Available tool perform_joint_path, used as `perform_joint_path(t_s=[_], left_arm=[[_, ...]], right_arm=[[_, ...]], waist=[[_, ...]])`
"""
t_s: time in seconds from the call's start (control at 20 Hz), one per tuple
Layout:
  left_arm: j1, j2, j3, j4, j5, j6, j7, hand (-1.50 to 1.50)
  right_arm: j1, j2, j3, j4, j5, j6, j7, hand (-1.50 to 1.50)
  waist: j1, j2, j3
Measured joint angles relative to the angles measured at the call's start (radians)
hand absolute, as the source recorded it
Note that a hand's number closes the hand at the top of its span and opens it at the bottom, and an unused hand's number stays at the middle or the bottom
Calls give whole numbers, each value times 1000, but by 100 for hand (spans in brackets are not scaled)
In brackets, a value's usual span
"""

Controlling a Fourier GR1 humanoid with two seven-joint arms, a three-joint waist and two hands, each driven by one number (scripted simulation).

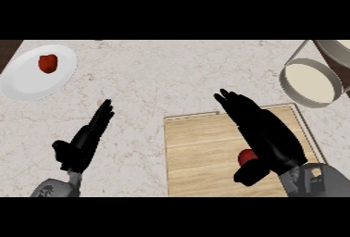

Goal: Pick the tomato from the tray and place it in the tiered basket

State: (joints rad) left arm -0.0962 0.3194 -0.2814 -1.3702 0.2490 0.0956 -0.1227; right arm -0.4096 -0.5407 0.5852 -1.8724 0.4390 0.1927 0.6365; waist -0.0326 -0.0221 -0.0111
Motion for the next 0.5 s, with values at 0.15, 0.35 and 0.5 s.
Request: perform_joint_path(t_s=[0.15,0.35,0.5], left_arm=[[-6,-8,-1,5,-4,5,2,0],[-15,-11,4,13,-3,-3,-2,0],[-26,-14,8,25,-6,-12,-7,0]], right_arm=[[-43,-58,39,-70,-15,167,144,-150],[-84,-63,69,-173,-100,316,310,-150],[-103,-61,66,-215,-168,355,376,-150]], waist=[[1,1,1],[7,6,3],[11,10,5]])
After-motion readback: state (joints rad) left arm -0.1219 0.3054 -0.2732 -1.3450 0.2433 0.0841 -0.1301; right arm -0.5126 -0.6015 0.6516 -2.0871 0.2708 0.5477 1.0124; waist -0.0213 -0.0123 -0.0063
